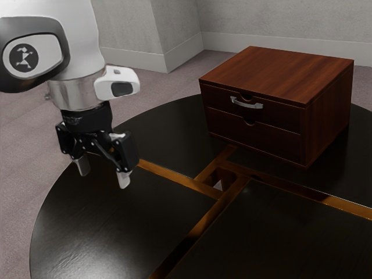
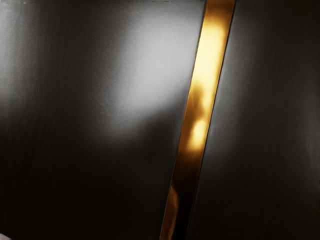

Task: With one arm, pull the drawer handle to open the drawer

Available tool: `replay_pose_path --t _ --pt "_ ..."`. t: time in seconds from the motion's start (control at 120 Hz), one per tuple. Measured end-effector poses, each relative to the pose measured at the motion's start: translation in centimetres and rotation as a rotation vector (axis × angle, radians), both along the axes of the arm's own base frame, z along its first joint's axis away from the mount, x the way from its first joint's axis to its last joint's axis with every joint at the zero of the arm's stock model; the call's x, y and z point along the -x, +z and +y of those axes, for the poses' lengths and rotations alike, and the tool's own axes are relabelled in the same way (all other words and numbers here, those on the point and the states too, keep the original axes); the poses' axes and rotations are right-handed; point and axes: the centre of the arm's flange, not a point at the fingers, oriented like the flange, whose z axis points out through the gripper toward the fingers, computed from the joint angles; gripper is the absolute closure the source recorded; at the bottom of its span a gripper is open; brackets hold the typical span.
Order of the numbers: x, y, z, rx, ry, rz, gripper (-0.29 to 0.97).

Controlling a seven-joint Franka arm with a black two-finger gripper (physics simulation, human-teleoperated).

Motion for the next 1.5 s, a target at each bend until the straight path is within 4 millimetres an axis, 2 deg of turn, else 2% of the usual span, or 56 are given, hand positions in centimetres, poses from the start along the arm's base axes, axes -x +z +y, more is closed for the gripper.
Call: replay_pose_path --t 0.117,0.167,0.2,0.25,0.283,0.4,0.525,0.683,0.9,0.967,1.1,1.183,1.217,1.375,1.5 --pt "3.5 -2.4 -2.4 -0.033 -0.057 -0.056 0.0" --pt "3.7 -3.0 -3.8 -0.044 -0.122 -0.078 0.0" --pt "3.0 -3.4 -4.2 -0.045 -0.176 -0.093 0.0" --pt "1.6 -4.0 -4.0 -0.038 -0.265 -0.122 0.0" --pt "0.9 -4.5 -3.1 -0.017 -0.3 -0.119 0.0" --pt "-0.1 -5.1 -0.7 0.009 -0.402 -0.108 0.0" --pt "-0.6 -4.4 0.1 -0.024 -0.586 -0.146 0.0" --pt "-1.6 -3.0 -0.2 -0.071 -0.923 -0.192 0.0" --pt "-3.0 -2.3 -4.3 -0.105 -1.355 -0.185 0.0" --pt "-3.4 -2.1 -4.8 -0.111 -1.449 -0.183 0.0" --pt "-4.8 -2.8 -5.1 -0.117 -1.586 -0.191 0.0" --pt "-5.0 -3.0 -7.7 -0.148 -1.691 -0.221 0.0" --pt "-5.2 -3.0 -8.1 -0.16 -1.711 -0.235 0.0" --pt "-6.3 -2.7 -7.0 -0.19 -1.719 -0.302 0.0" --pt "-6.6 -2.5 -6.9 -0.202 -1.731 -0.33 0.0"
